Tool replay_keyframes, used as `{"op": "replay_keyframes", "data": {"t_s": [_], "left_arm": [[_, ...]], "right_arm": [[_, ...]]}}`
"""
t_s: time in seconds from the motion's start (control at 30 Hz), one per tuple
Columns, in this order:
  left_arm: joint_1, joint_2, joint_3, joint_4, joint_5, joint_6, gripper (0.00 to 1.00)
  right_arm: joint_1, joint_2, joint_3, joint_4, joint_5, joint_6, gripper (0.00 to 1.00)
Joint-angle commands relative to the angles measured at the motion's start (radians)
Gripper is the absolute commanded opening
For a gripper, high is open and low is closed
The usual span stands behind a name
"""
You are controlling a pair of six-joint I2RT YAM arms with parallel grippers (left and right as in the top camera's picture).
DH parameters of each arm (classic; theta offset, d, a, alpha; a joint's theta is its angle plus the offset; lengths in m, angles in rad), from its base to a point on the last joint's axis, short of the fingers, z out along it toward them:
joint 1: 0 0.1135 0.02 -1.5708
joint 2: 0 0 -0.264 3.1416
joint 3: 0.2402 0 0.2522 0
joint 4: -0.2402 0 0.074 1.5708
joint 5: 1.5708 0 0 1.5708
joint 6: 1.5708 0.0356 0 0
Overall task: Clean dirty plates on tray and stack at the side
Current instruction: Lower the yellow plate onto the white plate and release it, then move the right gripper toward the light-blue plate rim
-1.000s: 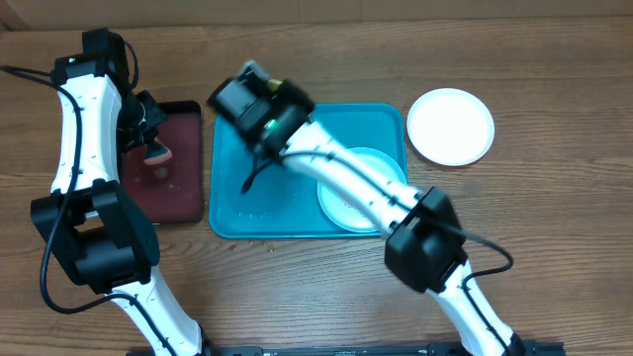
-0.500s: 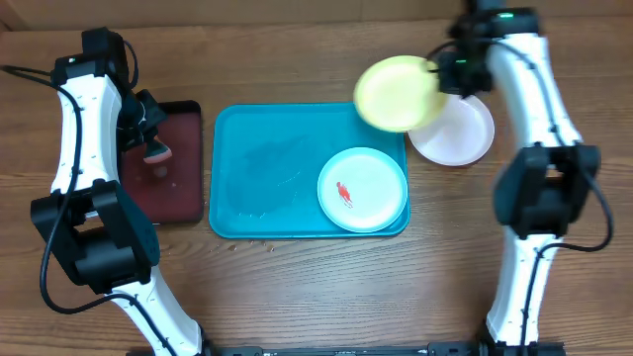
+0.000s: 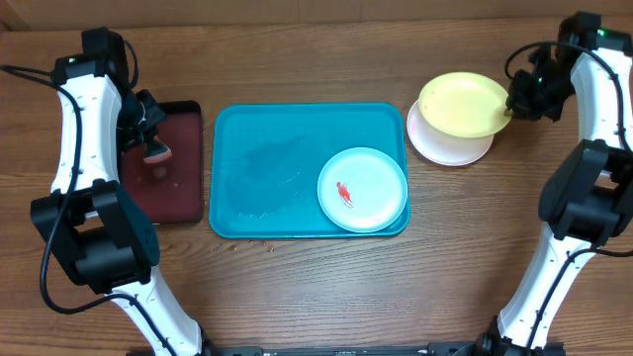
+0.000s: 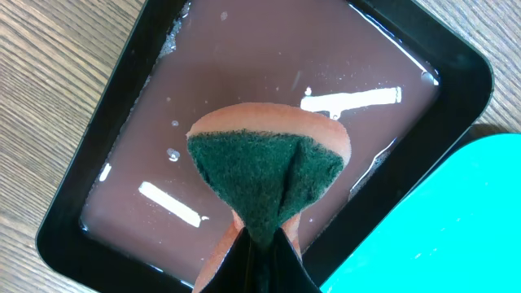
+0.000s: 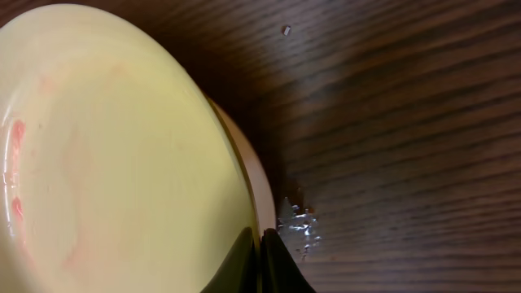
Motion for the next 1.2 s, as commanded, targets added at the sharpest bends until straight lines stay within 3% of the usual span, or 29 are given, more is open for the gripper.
{"op": "replay_keyframes", "data": {"t_s": [0.0, 0.1, 0.37, 0.63, 1.17], "left_arm": [[0.004, -0.012, -0.003, 0.004, -0.003, 0.013, 0.04], [0.003, -0.012, -0.003, 0.006, -0.003, 0.013, 0.04], [0.004, -0.012, -0.003, 0.007, -0.003, 0.013, 0.04], [0.006, -0.01, -0.032, 0.066, -0.011, 0.016, 0.04], [0.019, -0.009, -0.278, 0.261, 0.021, 0.025, 0.04]], "right_arm": [[0.01, -0.043, -0.05, 0.024, -0.003, -0.003, 0.11], [0.02, -0.043, -0.071, 0.032, -0.003, -0.003, 0.25], [0.044, -0.066, -0.07, -0.018, -0.051, -0.003, 0.4], [0.106, -0.151, -0.07, -0.076, -0.181, -0.035, 0.45], [0.385, -0.166, -0.07, -0.003, -0.163, -0.045, 0.47]]}}
